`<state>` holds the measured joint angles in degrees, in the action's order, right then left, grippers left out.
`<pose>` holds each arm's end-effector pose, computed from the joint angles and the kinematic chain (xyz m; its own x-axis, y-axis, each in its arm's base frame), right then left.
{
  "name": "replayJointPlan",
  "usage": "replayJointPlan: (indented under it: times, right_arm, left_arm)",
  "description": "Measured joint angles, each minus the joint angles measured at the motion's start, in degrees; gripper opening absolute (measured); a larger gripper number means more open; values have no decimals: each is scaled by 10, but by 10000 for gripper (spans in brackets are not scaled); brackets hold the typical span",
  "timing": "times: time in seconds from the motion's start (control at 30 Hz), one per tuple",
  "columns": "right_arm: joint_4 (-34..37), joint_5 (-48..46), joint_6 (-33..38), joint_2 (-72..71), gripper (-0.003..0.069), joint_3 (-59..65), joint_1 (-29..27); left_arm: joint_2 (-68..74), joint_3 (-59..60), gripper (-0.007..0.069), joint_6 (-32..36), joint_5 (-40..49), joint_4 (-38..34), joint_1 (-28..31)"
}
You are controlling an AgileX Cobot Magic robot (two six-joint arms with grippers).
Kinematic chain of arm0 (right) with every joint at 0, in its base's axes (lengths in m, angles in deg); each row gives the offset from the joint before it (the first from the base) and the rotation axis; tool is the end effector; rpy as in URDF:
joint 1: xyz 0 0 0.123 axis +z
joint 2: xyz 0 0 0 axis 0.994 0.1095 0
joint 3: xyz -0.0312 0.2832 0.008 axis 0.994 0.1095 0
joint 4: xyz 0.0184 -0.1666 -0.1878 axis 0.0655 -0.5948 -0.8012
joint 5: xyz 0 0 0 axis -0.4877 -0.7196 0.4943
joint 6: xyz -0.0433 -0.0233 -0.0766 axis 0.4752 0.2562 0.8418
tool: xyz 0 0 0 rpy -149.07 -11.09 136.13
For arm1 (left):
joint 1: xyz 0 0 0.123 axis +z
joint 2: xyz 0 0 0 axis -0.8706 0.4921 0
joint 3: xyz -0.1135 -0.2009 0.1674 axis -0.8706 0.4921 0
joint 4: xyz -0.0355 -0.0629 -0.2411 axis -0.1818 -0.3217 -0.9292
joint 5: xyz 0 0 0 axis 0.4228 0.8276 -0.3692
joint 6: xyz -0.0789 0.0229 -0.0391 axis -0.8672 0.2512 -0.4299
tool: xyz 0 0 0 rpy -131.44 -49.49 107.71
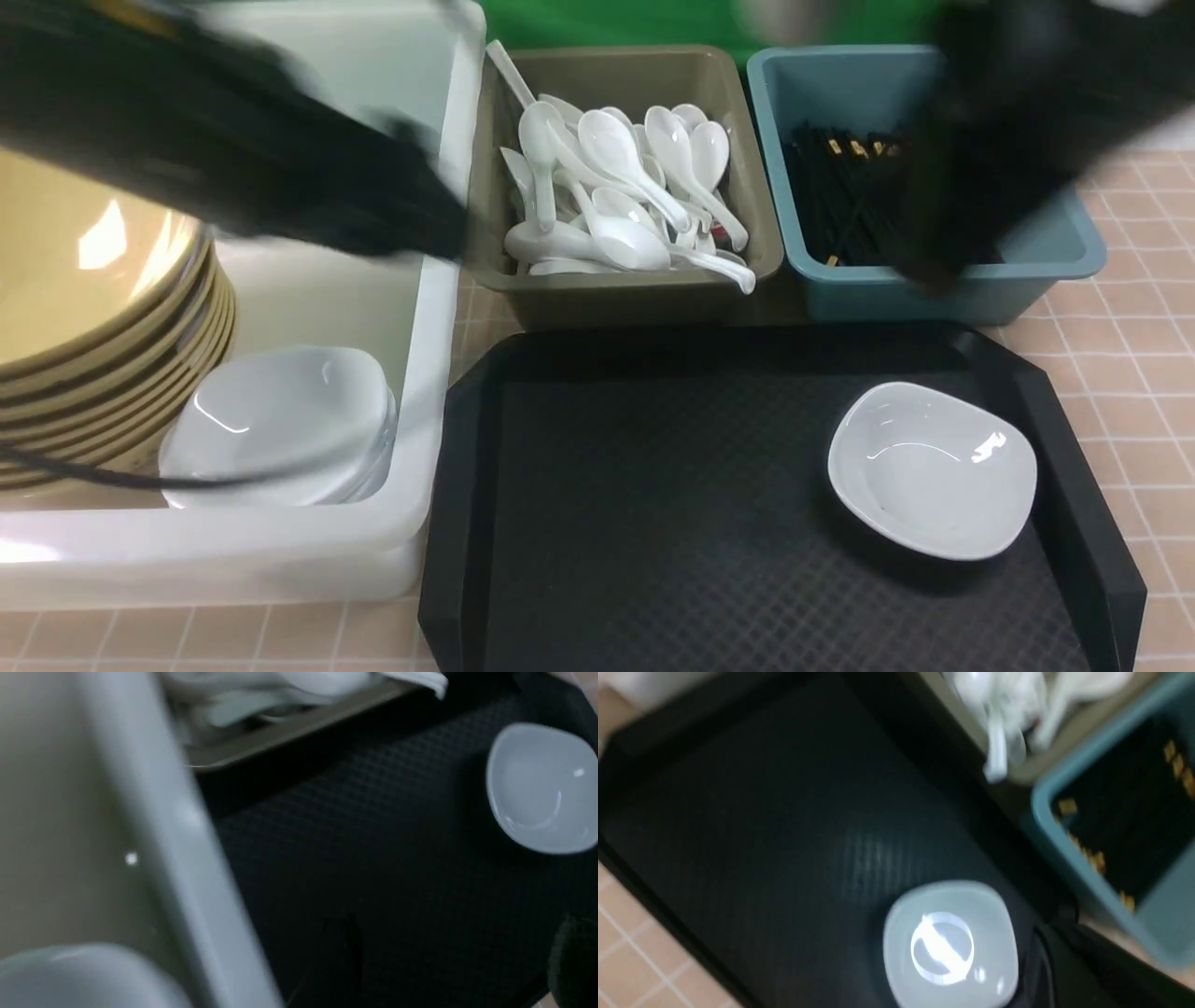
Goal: On brown table put chopsticks spoon bowls plates into blue grey white boxes.
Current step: 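Grasp the small white bowl on the black tray by its rim with the left gripper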
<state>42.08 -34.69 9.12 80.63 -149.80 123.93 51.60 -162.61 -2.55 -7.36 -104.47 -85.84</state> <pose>0.2016 0.1438 0.4221 -0.5212 -0.6751 -0.5220 -0.6392 0.7141 -0.2854 0.2541 -0.1438 0.3555 -0.7645 0.2864 -0.5775 0.4884 0.8421 -0.2289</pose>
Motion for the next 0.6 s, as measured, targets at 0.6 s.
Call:
replayJointPlan:
  times: [0.6]
  right_arm:
    - [1,-6,-109,-327,48,261,-41]
  left_arm:
    - [416,-263,515,-5,-72,0,-206]
